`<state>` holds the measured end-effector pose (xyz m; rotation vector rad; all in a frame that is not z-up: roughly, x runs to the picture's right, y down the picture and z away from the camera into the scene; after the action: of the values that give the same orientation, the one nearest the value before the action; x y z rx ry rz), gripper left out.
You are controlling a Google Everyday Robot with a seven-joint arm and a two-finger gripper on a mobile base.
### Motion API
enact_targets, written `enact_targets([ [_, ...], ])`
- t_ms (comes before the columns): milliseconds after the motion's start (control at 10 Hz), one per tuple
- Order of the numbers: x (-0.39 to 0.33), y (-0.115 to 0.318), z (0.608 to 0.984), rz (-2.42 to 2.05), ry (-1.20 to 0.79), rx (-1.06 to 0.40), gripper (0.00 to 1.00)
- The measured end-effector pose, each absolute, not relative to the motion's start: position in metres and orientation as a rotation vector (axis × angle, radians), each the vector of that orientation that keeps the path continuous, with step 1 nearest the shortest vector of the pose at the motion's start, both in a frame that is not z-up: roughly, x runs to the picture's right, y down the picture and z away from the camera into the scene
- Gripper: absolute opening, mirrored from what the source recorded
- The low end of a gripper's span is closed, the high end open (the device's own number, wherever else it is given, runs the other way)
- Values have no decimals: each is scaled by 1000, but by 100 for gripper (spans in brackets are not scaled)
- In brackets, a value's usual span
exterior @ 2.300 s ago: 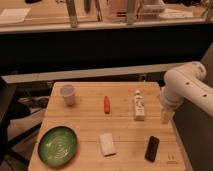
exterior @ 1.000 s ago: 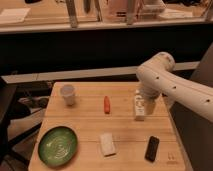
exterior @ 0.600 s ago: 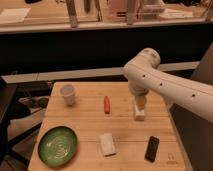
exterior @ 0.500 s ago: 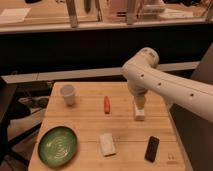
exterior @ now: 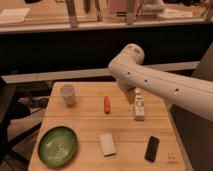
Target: Pick up the ceramic cup
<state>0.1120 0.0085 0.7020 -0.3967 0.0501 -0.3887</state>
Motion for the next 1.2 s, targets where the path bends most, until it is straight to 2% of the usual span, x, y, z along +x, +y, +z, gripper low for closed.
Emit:
enact_targets([
  [1200, 5, -36, 724, -612, -13, -291, 80],
])
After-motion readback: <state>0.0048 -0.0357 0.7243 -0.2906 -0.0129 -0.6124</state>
